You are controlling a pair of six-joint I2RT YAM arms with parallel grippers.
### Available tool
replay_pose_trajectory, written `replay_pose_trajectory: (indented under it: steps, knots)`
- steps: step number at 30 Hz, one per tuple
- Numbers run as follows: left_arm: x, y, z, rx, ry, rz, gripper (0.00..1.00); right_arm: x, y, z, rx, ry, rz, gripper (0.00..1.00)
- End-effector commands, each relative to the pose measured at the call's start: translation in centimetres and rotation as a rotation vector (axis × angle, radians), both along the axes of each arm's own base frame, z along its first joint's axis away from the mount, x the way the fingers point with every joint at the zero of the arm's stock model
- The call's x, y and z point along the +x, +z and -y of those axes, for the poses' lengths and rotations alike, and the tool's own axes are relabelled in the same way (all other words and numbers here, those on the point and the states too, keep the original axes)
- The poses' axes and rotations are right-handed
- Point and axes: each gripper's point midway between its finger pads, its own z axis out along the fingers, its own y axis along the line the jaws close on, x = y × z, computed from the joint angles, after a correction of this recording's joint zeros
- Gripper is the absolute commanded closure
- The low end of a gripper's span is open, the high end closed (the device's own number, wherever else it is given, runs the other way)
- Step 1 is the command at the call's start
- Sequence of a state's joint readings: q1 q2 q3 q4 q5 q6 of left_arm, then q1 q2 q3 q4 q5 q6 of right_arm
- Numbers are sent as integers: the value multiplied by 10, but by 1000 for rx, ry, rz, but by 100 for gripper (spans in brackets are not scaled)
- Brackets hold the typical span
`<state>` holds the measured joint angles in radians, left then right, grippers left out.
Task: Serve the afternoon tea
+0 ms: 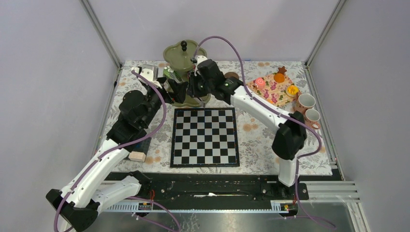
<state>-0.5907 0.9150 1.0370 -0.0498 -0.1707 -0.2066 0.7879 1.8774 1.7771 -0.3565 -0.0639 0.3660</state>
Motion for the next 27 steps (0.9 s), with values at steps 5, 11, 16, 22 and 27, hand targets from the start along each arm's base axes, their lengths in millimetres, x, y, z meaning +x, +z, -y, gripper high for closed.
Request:
replay_pose_trajectory:
  steps: [5,11,16,22,27]
  knots:
    - [-2,19,-7,-32,17,63,1,43,7,-4,-117,-165,58,100]
    - [-1,19,-7,-38,14,60,1,58,-4,-12,-153,-215,34,100]
    - [-1,18,-7,-36,14,58,1,65,-17,-16,-163,-249,21,95]
    - [-1,19,-7,-37,13,60,1,68,-26,-19,-166,-257,11,81]
    - [-1,18,-7,-37,12,59,1,63,-20,-16,-167,-250,18,65]
